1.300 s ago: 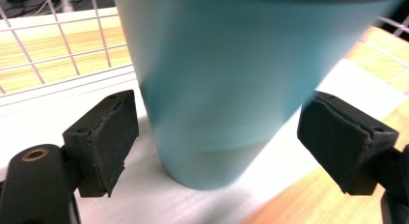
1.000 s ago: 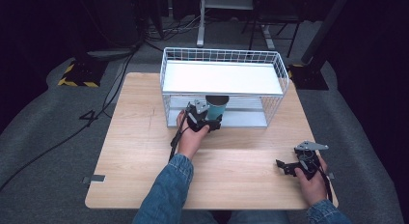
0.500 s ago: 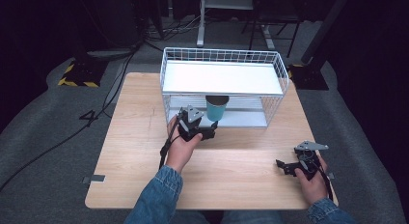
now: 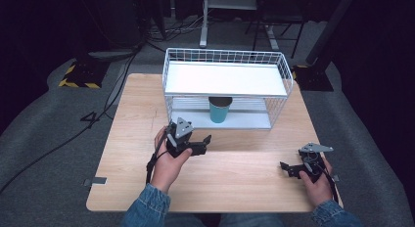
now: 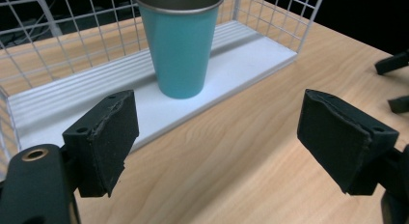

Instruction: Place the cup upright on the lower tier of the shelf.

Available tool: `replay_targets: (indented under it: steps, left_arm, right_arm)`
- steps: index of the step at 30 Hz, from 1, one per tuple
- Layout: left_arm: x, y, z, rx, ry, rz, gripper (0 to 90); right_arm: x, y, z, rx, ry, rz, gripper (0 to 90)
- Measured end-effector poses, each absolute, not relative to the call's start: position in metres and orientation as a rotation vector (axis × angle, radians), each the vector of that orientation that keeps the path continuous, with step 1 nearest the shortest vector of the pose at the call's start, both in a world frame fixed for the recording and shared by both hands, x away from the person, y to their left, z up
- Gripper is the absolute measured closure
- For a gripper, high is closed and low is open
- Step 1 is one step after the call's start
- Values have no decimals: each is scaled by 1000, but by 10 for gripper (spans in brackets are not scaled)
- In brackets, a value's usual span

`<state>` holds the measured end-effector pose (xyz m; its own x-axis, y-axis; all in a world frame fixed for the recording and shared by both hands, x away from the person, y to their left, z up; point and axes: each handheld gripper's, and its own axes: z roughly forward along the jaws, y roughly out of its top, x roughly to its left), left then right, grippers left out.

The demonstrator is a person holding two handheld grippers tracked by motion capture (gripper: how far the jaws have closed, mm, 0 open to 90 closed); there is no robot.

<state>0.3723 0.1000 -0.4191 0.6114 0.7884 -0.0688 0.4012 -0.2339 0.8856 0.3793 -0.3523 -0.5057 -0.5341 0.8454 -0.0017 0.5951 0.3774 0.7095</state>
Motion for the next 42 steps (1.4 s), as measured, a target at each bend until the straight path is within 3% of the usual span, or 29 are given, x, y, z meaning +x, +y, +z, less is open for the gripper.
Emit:
replay_targets:
  steps: [20, 42]
  left_arm:
    - [321, 160, -441, 1940, 973, 513, 154]
    - [312, 189, -493, 2127, 1129, 480, 155]
  right_arm:
    - [379, -352, -506, 1260, 2273, 945, 0]
    - [379, -352, -506, 1260, 2273, 945, 1]
